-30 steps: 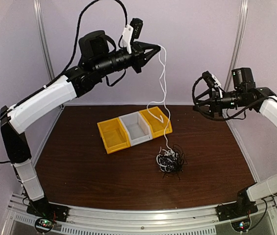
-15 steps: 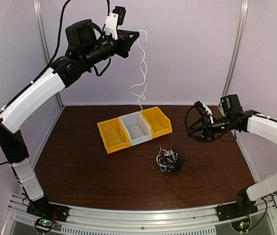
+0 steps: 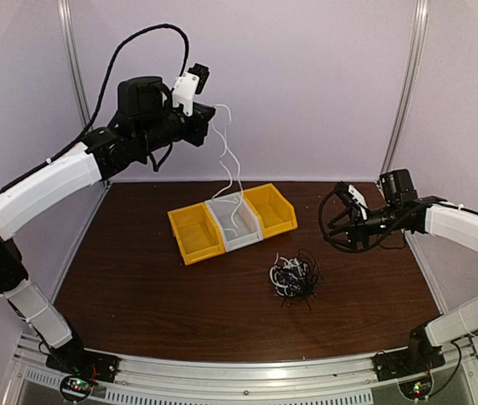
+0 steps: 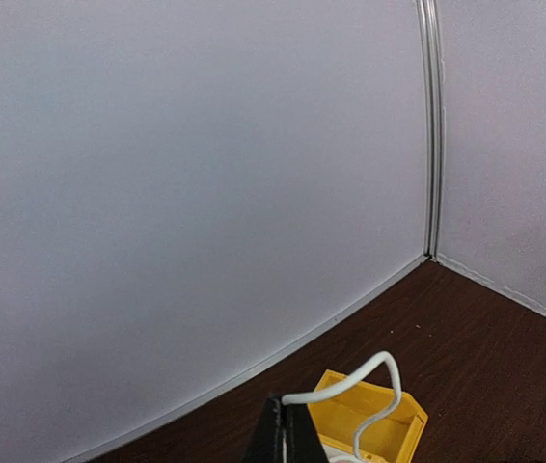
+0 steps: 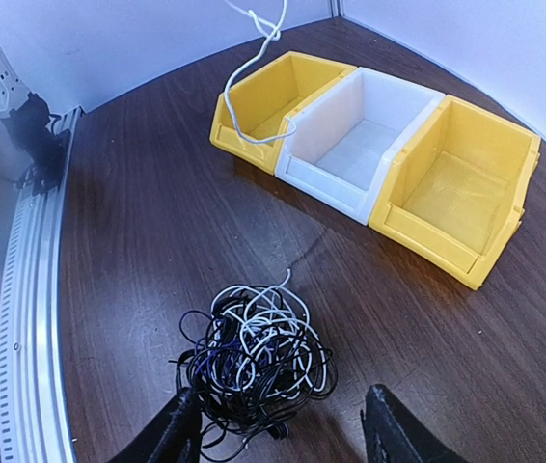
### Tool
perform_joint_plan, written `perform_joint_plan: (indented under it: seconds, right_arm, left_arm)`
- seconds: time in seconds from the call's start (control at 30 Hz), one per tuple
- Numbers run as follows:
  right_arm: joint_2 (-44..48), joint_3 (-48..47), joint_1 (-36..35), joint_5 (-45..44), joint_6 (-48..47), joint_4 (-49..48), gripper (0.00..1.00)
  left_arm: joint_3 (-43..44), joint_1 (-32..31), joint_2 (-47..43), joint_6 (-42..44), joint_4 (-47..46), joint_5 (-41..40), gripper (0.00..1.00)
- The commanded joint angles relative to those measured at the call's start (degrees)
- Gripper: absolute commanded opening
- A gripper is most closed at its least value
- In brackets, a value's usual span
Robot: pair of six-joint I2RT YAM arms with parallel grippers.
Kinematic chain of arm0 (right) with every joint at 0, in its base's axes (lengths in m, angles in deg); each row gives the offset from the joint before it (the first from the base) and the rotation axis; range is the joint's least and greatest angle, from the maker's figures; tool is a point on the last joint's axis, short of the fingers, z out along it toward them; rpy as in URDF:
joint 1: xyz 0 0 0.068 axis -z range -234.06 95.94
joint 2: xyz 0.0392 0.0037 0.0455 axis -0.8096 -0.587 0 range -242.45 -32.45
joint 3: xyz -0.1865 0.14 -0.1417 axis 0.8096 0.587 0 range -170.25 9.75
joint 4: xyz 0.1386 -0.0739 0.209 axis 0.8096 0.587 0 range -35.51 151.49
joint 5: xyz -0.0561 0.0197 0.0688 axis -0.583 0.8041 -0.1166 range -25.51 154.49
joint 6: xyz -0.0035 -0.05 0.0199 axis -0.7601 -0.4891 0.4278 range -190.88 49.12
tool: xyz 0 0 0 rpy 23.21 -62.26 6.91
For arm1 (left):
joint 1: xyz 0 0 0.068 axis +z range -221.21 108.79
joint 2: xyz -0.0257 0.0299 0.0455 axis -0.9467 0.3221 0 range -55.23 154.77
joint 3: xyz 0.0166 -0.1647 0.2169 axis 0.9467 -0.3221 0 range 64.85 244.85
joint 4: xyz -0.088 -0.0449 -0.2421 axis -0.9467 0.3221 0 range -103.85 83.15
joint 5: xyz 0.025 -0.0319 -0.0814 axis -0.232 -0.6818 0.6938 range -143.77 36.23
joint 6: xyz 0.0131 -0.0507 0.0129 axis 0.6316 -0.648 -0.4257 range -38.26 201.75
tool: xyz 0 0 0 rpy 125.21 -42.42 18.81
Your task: Untangle the cables
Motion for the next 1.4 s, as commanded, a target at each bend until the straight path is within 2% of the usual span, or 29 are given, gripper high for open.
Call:
perform_joint_plan:
  seconds: [0.0, 0.47, 0.87, 1.37]
  right_arm:
    - [0.8, 0.5, 0.4, -1.0, -1.0, -1.3, 0.58]
    - [-0.6, 0.0, 0.4, -0.7, -1.6, -0.2, 0.57]
    - [-2.4, -0.4, 0.4, 0.0, -2.4, 0.7, 0.57]
    - [-3.8, -0.6, 0.3, 0.2, -3.6, 2.0, 0.57]
  left_arm:
    - [-3.1, 2.4, -3.3, 0.7, -3.4, -3.0, 0.0]
    - [-9.1, 6.9, -7.2, 1.5, -5.5, -3.9, 0.0]
    - [-1.0, 7.3, -6.8, 3.1, -2.9, -2.1, 0.0]
    - [-13.5, 8.2, -6.3, 0.5, -7.0, -4.2, 0.0]
